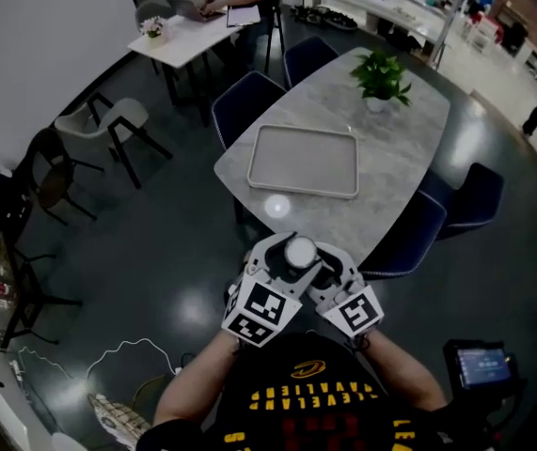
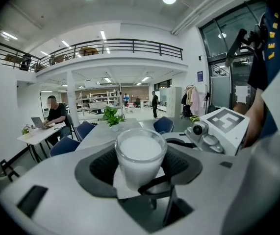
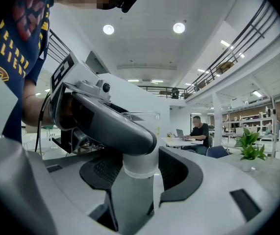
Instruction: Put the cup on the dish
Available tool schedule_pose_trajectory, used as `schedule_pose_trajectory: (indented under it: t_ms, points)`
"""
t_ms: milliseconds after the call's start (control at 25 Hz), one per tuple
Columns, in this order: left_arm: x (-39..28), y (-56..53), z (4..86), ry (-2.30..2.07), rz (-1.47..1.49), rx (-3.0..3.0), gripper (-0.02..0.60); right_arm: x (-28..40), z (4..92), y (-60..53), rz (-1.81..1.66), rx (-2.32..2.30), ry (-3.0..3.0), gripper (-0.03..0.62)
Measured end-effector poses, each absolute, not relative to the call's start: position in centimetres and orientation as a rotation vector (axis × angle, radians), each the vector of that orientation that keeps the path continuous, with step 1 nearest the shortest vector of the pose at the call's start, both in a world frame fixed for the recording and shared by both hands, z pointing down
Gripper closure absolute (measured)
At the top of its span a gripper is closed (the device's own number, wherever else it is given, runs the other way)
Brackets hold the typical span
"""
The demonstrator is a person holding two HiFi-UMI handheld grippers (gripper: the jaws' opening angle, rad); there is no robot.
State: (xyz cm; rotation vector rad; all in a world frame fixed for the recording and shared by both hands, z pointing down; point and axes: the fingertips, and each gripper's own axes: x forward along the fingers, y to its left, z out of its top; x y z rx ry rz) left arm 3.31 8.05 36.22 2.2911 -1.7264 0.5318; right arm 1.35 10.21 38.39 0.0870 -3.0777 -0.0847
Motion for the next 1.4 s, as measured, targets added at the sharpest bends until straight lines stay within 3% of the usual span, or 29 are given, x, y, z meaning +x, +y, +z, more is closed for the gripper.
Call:
schedule_pose_trajectory:
  t_ms: [640,1400]
  points:
    - [-7.3,3.9,37.5,-1.485,0.523,2.488,0.318,-9.8,39.5,5.5,-0.083,0.423,-2.973,0.359]
    - [-8.8,-3.1,39.7,-1.262,0.581,2.621,0.318,-11.5,41.8,-1.9,-0.052,0.659,-2.89,0.359]
